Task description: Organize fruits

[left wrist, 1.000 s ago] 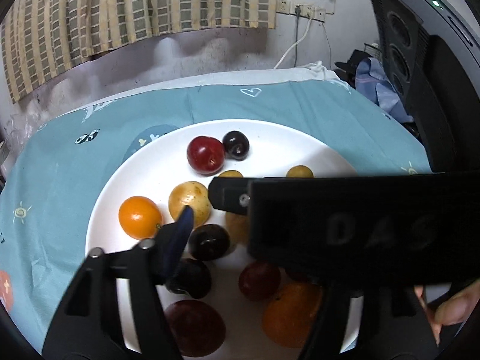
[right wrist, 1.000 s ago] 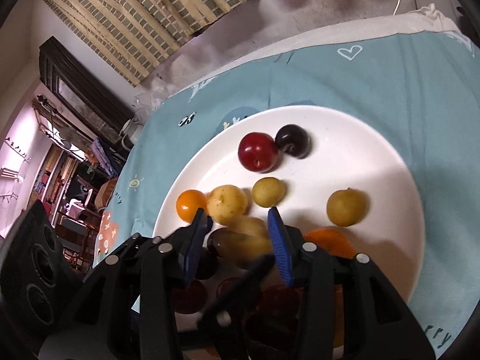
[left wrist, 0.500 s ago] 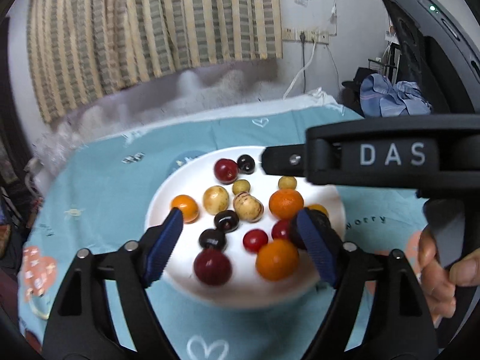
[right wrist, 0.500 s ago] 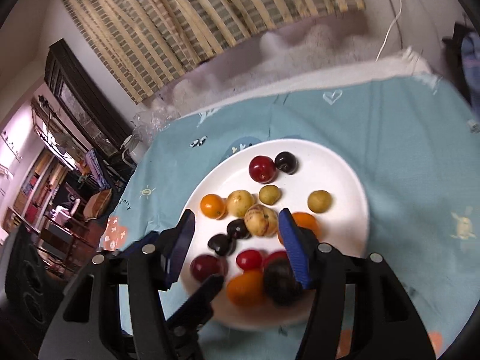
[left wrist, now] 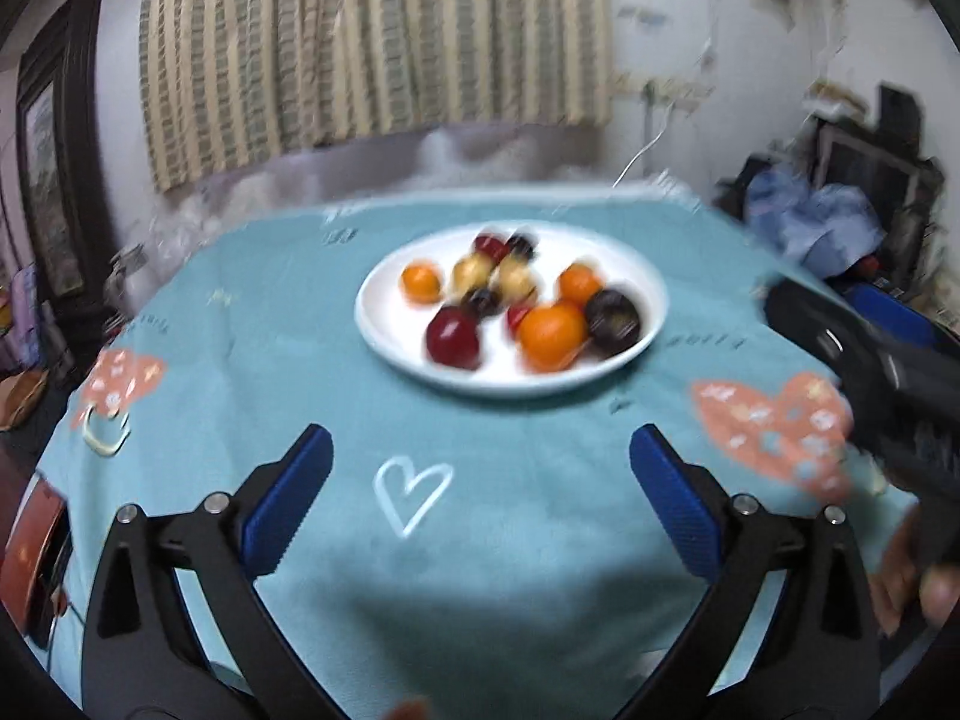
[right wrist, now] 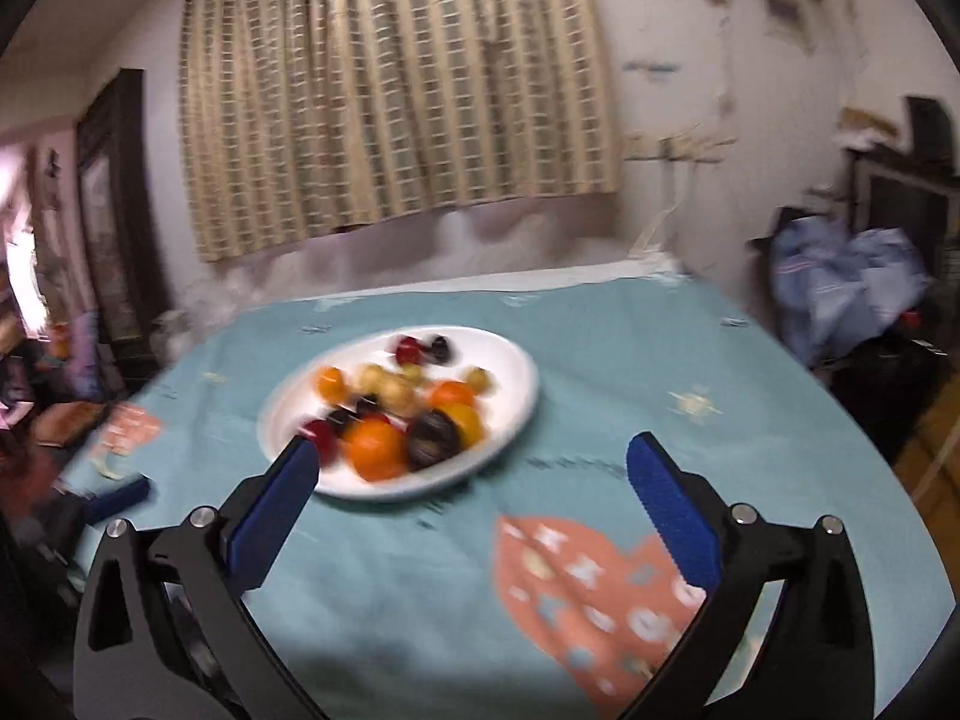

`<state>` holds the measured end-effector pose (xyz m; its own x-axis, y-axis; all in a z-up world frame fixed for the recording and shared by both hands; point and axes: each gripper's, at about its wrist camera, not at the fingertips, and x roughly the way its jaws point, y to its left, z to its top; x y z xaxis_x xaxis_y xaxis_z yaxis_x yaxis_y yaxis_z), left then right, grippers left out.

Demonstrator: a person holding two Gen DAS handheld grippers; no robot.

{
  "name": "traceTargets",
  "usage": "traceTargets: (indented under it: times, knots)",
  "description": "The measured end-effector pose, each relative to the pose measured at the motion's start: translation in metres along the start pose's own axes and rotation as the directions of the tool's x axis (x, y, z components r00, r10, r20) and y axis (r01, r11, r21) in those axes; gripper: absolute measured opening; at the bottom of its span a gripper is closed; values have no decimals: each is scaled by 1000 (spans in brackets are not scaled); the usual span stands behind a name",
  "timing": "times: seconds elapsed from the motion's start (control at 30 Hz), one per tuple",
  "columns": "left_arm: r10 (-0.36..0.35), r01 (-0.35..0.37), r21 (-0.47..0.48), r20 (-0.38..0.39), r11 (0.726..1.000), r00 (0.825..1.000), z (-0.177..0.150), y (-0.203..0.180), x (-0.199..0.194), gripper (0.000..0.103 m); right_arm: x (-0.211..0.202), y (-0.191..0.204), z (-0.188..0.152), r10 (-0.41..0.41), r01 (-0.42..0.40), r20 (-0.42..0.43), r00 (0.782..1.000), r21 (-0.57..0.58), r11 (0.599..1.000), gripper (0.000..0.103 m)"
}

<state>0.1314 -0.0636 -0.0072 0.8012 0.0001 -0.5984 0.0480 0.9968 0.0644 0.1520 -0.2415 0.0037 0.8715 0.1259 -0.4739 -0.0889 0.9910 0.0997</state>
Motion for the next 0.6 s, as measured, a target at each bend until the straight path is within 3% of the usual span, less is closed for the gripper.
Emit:
traceTargets:
  times: [0.1, 0.3, 0.43, 0.6]
  knots:
    - [-10, 10, -16, -20, 1000, 1000, 2, 7, 4, 101, 13, 6, 0, 23, -25, -85, 996, -15, 1000, 102]
    - [78, -80, 29, 44, 996, 996, 4, 6, -9, 101, 6, 5, -3, 25, -24, -63, 998, 24, 999, 102]
    - [10, -10, -14, 40, 1000, 999, 6, 12, -15, 101, -7, 4, -3, 31, -30, -26, 999, 37, 999, 102]
    - [73, -72, -22, 44, 997, 996, 6, 13, -15, 101, -8, -1, -2, 41, -38, -36, 999, 66, 997, 102]
